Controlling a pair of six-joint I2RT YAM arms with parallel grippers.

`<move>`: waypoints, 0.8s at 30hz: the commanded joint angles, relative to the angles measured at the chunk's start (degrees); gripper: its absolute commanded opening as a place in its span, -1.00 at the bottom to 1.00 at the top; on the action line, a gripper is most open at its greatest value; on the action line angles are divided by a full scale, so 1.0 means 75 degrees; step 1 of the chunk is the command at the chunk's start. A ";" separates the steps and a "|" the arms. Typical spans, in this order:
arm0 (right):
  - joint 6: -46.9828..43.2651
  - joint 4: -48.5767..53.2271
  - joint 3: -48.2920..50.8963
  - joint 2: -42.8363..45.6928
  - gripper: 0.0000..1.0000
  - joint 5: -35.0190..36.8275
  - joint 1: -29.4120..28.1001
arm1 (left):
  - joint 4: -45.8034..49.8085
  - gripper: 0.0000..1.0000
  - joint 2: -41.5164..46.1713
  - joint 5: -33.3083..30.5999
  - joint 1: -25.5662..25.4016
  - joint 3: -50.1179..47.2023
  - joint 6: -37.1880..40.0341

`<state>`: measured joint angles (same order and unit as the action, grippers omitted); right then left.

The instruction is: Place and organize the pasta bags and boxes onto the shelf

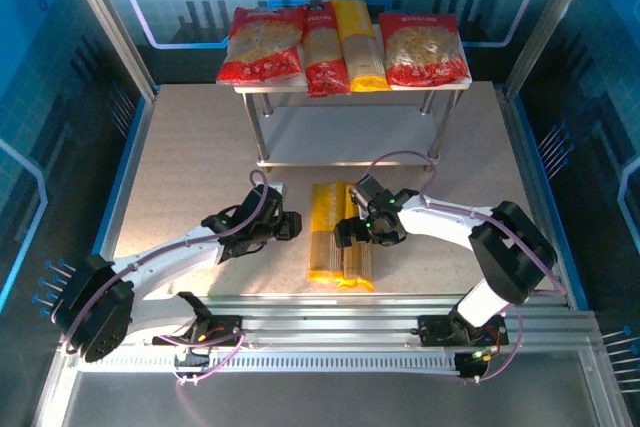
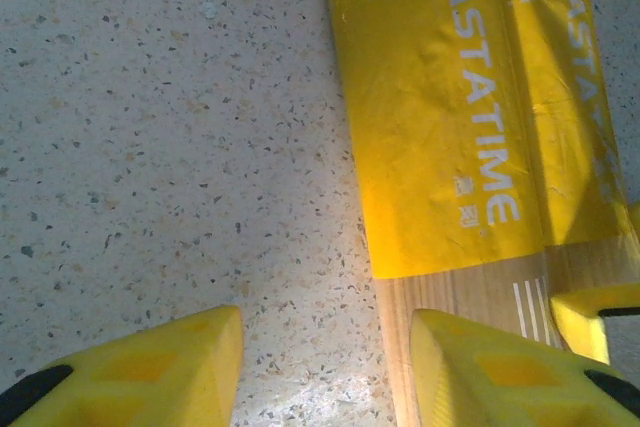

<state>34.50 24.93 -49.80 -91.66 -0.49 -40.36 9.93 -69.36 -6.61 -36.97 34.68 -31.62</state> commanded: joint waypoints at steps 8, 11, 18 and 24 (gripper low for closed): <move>-0.0222 0.0915 -0.0317 -0.0467 0.94 0.0957 -0.0002 | -0.0035 -0.03 0.0024 -0.0114 0.0054 -0.0005 -0.0049; -0.0293 0.1069 -0.0166 -0.0303 0.92 0.1179 0.0090 | -0.0047 -0.03 0.0037 -0.0132 0.0078 -0.0036 -0.0050; -0.0458 0.1271 -0.0122 -0.0291 0.85 0.1509 0.0157 | -0.0071 -0.03 0.0061 -0.0116 0.0113 -0.0100 -0.0111; -0.0572 0.1172 0.0078 -0.0173 0.85 0.1218 0.0257 | -0.0076 -0.02 0.0165 -0.0176 0.0185 -0.0194 -0.0126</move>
<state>31.20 30.39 -51.16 -93.27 6.24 -39.27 9.96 -69.28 -6.83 -36.12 34.20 -31.64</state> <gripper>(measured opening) 0.923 0.489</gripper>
